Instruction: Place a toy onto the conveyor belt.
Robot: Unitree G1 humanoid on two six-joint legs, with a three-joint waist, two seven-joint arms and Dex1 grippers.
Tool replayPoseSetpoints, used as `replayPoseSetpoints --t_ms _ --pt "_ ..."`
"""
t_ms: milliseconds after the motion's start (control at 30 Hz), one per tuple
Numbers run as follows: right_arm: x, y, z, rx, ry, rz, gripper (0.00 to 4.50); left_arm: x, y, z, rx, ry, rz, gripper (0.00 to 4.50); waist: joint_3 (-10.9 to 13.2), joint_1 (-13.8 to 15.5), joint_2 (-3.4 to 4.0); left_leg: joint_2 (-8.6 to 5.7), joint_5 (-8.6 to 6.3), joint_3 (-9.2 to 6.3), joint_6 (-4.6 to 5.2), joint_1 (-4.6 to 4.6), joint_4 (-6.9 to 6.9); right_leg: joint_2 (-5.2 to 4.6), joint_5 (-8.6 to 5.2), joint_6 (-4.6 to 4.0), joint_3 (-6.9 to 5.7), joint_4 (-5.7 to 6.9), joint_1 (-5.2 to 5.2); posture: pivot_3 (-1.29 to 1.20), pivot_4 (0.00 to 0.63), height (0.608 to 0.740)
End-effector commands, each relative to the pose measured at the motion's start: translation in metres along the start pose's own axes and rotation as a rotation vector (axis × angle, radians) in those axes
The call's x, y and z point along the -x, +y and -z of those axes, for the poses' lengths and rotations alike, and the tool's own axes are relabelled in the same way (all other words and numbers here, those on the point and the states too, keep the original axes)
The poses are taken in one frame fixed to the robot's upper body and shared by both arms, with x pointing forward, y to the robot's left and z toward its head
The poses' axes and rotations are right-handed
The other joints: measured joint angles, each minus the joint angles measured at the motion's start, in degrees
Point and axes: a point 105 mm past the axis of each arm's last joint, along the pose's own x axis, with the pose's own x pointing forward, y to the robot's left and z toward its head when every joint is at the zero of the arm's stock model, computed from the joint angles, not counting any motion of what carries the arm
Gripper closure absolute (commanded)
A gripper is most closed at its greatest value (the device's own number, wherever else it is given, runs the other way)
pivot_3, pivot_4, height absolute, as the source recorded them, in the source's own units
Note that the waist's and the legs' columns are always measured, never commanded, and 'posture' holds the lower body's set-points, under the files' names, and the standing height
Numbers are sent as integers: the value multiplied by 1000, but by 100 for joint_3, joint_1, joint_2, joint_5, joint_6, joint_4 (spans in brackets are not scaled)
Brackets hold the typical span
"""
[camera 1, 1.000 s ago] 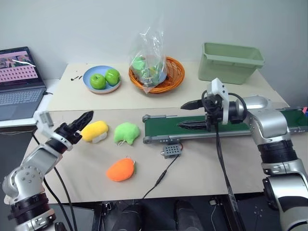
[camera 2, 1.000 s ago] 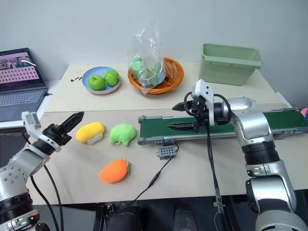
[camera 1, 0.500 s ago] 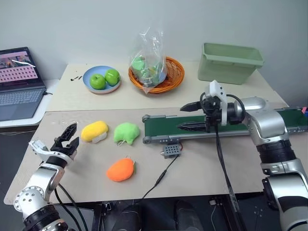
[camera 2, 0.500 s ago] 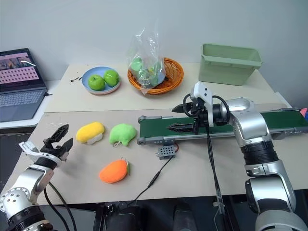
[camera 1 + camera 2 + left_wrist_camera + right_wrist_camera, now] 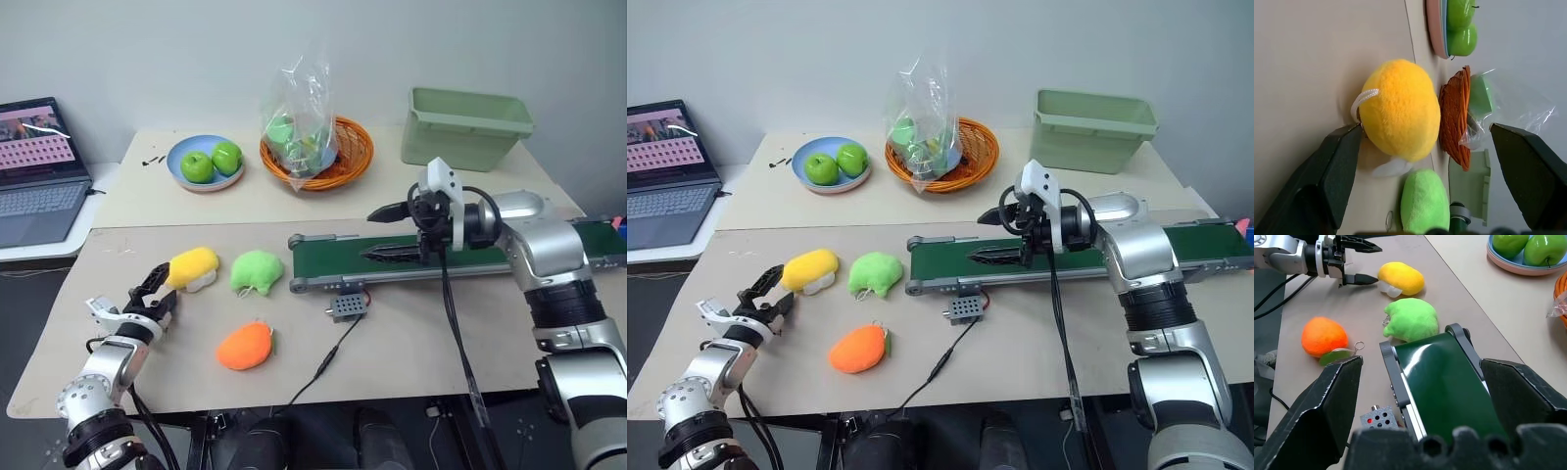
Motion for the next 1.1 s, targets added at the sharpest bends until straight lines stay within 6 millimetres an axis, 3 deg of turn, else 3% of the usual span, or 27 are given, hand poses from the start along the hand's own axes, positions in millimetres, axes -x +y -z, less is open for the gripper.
replayPoseSetpoints --t_ms 33,467,567,900,967,1100 --pt "8 -2 -13 53 -10 23 0 0 14 3 18 -1 -38 79 -1 3 0 0 0 1 0 -1 0 0 0 0 0 0 0 0 150 740" --pt "9 -3 -13 58 1 29 0 -13 18 -2 41 -49 -36 79 -7 25 7 0 1 0 -1 25 -2 0 0 0 -1 1 22 0 150 740" --pt "9 -3 -13 61 5 29 0 -13 19 -1 42 -51 -35 886 -7 19 7 1 1 0 -1 25 -2 0 0 0 -1 1 22 0 150 740" --pt "9 -5 -11 68 17 34 0 -10 16 0 36 -67 -11 4482 -13 27 17 1 2 0 -3 20 -3 -1 0 0 0 2 16 0 150 740" --pt "9 -5 -11 69 19 32 0 -11 -6 -2 -13 -88 66 4482 -13 11 16 1 1 0 -3 33 -4 -1 0 0 -1 1 28 0 150 740" --pt "9 -6 -12 70 17 32 0 -11 -79 16 -375 -51 260 4482 3 23 -15 2 1 -1 -2 10 -3 1 0 0 -2 -3 14 0 150 740"
